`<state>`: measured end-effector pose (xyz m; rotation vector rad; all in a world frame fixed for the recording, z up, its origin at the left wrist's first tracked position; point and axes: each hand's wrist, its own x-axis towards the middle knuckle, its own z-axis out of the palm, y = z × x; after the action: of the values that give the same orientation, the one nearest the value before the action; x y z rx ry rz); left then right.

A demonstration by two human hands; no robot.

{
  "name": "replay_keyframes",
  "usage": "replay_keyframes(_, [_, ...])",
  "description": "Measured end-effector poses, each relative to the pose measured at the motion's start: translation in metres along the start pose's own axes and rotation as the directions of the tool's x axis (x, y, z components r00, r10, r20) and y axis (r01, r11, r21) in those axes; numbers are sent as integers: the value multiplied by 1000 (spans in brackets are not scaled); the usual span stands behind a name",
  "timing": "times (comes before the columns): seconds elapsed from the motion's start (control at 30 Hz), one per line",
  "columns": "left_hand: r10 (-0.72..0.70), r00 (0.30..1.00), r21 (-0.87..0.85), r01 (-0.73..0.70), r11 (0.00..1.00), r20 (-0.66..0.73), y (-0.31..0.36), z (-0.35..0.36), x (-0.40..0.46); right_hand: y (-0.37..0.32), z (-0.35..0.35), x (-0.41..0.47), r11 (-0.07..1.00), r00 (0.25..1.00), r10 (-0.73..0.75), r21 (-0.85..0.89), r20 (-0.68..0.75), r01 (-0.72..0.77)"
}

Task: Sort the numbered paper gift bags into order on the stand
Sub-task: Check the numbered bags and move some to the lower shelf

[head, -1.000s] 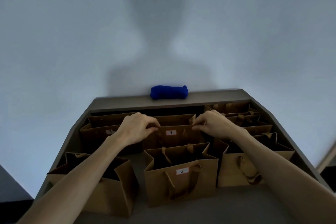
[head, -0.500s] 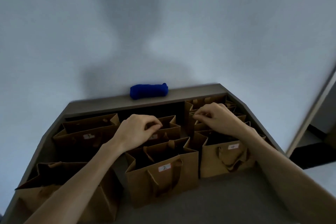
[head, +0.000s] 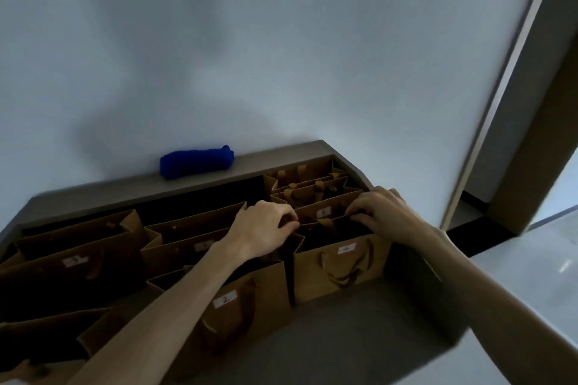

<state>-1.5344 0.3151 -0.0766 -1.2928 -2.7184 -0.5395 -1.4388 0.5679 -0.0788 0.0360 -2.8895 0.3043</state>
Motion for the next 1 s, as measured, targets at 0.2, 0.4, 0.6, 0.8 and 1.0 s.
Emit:
replay_keyframes(0.2, [66,997,-27,-65,997,39,14,3,-14,19,2,-32,996,997,-60,65,-47,63])
replay_keyframes(0.4, [154,986,-19,-153,988,62,27,-1,-24,25,3,-51,984,990,-116,129,-86,126])
replay_keyframes(0.6, [144,987,-15,-143,990,72,24,-2,-18,28,6,-40,978,988,-128,155,-85,141])
replay_keyframes(0.8, [83,993,-3,-83,997,85,16,-5,0,24,7,-14,980,994,-103,168,-36,108])
replay_keyframes(1.0, [26,997,-25,-28,999,-66,2,2,23,19,1,0,983,996,-69,173,60,58])
